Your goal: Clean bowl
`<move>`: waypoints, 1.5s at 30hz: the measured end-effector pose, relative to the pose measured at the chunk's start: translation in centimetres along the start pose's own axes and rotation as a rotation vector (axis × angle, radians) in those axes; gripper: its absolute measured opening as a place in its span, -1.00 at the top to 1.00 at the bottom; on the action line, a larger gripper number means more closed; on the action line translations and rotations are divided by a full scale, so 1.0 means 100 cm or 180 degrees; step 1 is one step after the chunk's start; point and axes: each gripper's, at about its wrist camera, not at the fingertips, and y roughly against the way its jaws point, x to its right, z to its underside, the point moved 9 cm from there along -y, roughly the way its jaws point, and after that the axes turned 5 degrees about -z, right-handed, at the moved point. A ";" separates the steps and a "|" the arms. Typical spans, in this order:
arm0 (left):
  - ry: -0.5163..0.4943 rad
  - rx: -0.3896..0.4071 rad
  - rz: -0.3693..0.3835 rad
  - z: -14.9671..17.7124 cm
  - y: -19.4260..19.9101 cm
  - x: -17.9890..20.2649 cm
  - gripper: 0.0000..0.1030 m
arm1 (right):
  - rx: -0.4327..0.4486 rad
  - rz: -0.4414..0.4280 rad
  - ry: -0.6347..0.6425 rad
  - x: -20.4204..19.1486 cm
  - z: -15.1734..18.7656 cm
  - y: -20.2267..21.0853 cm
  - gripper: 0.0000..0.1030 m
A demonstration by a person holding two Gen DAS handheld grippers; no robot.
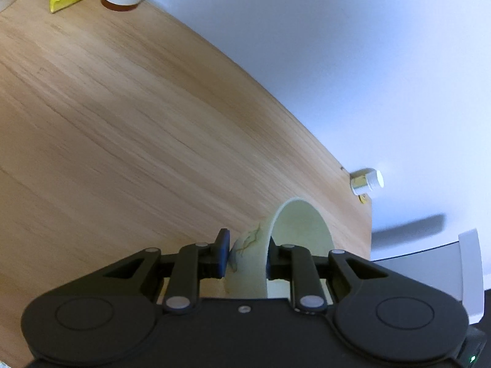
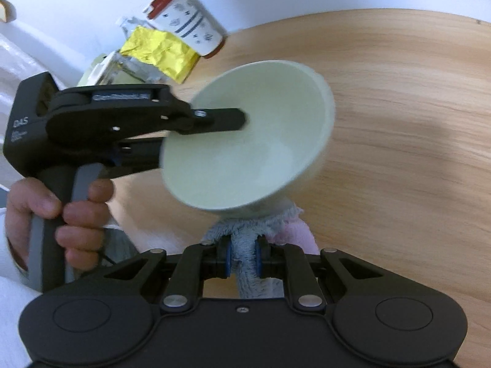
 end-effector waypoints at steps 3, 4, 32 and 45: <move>-0.0060 0.0015 0.0040 0.001 0.000 0.004 0.65 | 0.0001 0.0018 0.0026 -0.002 -0.002 -0.002 0.67; -0.0094 0.0016 0.0034 0.002 0.000 0.005 0.65 | 0.0013 0.0012 0.0022 -0.003 -0.003 -0.003 0.67; -0.0070 0.0007 0.0029 -0.002 -0.003 0.001 0.65 | 0.0522 -0.0012 -0.0543 0.026 -0.008 0.040 0.68; 0.0151 -0.0153 -0.0021 0.004 -0.014 -0.007 0.66 | 0.1365 -0.0453 -0.2538 0.122 0.005 0.072 0.69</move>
